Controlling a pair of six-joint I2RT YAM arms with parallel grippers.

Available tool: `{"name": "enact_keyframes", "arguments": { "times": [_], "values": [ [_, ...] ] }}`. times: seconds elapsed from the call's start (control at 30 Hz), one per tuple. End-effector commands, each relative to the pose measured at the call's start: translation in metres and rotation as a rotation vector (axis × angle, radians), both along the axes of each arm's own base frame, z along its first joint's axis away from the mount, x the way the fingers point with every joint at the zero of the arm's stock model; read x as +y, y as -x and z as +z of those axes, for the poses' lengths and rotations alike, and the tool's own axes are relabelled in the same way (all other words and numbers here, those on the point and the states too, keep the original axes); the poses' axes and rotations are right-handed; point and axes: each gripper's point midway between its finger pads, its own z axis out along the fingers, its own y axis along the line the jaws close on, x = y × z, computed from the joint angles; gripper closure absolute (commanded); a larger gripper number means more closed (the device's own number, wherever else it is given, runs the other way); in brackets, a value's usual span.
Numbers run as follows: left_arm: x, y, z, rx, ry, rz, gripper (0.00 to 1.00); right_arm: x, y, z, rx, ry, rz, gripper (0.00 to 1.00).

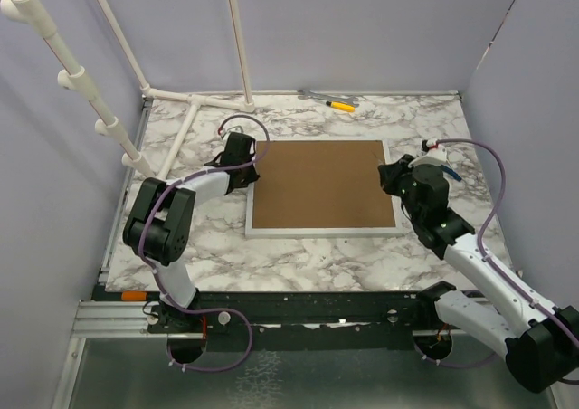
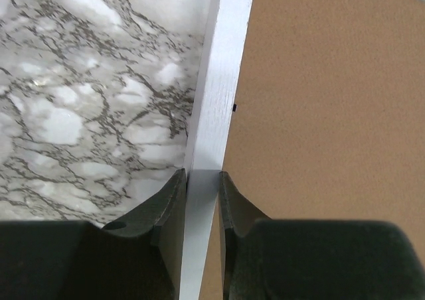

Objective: Take the photo out of the frame
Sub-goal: Adjust the photo frame at the center of the board.

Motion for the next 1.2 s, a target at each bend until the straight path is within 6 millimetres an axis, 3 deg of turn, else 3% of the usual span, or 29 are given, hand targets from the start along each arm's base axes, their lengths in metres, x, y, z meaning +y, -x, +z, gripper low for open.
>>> {"name": "enact_keyframes", "arguments": {
  "times": [0.0,0.17,0.43,0.63,0.87,1.03,1.17],
  "values": [
    [0.027,-0.024,0.009,-0.041,-0.058,0.065,0.82,-0.030,-0.001,-0.021,0.057,0.025,-0.169,0.99],
    [0.044,-0.034,0.010,-0.041,-0.039,0.110,0.78,-0.044,-0.017,-0.028,0.087,-0.042,-0.215,1.00],
    [0.033,-0.029,0.018,-0.061,0.051,0.093,0.51,-0.065,-0.049,-0.062,0.190,-0.311,-0.204,0.99],
    [0.034,-0.015,0.030,-0.093,0.094,0.110,0.37,-0.084,-0.054,-0.090,0.227,-0.412,-0.289,0.99],
    [0.043,0.015,0.034,-0.107,0.115,0.140,0.22,-0.104,-0.048,-0.127,0.245,-0.531,-0.368,1.00],
    [0.056,0.033,0.035,-0.111,0.115,0.211,0.02,-0.109,-0.049,-0.134,0.229,-0.574,-0.343,0.99],
    [0.074,0.045,0.038,-0.137,0.095,0.311,0.01,-0.111,-0.050,-0.138,0.225,-0.592,-0.301,0.99]
  ]
}}
